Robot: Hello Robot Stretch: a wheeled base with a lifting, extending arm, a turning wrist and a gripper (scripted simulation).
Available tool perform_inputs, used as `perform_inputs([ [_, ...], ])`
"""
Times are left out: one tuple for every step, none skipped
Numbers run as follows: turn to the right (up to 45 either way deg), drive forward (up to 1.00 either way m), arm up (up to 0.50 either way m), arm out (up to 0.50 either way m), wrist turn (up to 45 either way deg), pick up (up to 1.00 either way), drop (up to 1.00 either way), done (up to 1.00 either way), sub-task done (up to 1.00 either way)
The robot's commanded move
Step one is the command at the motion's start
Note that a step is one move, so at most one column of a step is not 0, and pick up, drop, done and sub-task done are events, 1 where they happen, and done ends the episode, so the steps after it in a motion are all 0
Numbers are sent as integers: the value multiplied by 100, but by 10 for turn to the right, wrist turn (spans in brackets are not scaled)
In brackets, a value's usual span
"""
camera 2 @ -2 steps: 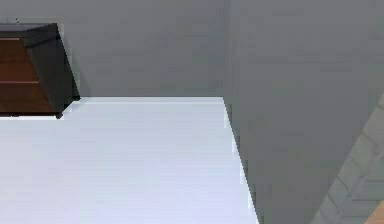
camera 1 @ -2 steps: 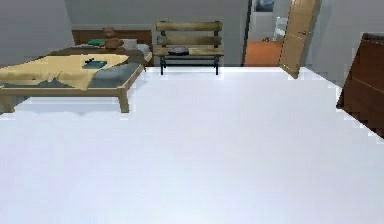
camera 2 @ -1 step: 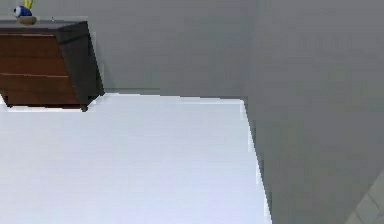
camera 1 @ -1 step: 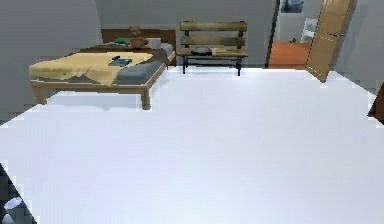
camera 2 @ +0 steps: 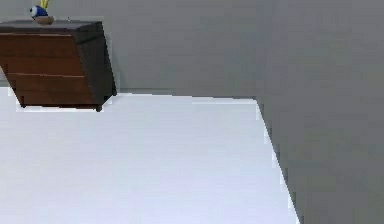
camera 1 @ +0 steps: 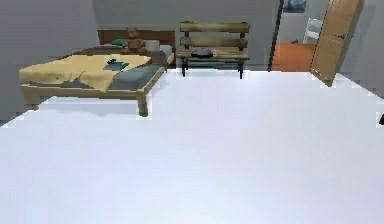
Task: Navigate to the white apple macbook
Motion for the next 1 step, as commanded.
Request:
perform_inputs([
  [30, 0, 0, 0, 0, 0, 0, 0, 0],
])
